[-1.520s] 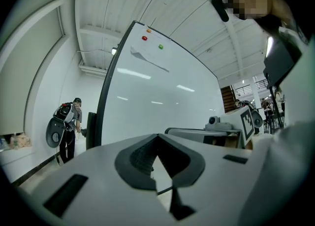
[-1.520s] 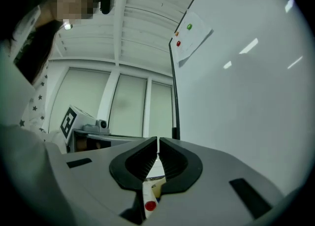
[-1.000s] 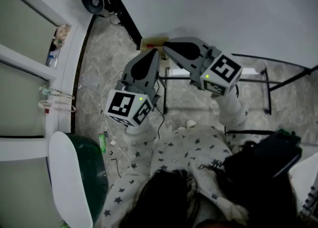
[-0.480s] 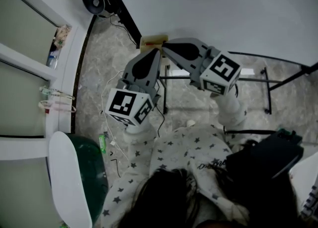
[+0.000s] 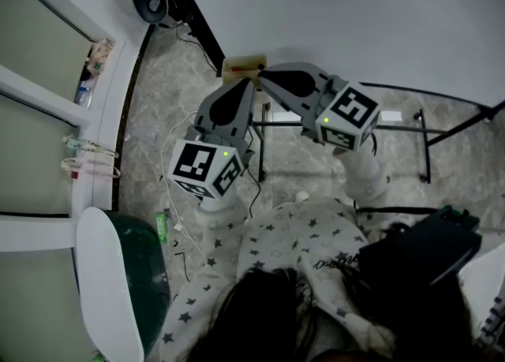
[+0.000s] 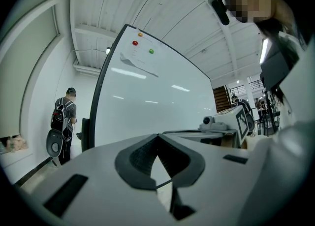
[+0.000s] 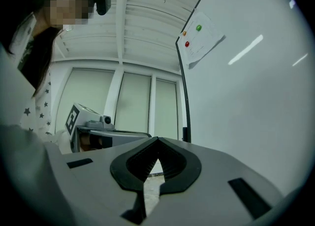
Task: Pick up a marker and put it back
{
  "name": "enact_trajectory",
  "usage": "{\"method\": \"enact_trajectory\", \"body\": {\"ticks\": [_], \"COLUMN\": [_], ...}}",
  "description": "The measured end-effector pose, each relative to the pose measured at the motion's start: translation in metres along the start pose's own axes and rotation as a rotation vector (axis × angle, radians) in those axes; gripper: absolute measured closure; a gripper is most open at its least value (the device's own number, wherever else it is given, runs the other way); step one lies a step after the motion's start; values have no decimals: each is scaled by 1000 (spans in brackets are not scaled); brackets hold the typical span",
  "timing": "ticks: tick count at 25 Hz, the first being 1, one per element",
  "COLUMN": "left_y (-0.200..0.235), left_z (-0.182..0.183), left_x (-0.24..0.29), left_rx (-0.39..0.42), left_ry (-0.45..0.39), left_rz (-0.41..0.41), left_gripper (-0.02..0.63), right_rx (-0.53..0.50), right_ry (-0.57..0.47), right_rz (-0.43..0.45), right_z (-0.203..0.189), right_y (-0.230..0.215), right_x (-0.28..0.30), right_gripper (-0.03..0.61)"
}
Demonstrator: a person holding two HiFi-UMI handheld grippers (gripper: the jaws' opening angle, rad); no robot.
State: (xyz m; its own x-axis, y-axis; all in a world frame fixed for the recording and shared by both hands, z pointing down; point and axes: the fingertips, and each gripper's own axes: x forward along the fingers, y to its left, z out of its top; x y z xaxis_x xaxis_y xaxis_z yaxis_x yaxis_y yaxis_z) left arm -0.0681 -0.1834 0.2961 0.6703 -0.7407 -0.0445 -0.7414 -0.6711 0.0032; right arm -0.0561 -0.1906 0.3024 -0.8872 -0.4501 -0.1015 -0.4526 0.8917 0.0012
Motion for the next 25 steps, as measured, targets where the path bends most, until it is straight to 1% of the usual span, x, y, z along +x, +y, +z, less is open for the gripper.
{"method": "enact_trajectory", "body": {"ticks": [15,25], "left_y": [-1,-5], "left_z": [-2,-3], "left_x": [2,4], "left_rx": [-3,-3], "left_ry": [8,13], "left_rz": [-10,-13], "left_gripper": [614,614], "right_rx": [7,22], "right_ry": [15,0], "right_rz": [-8,-7], "right_z": [-5,-6], "right_y": [-3,-4], "right_x": [0,-2], "right_gripper": [572,572]}}
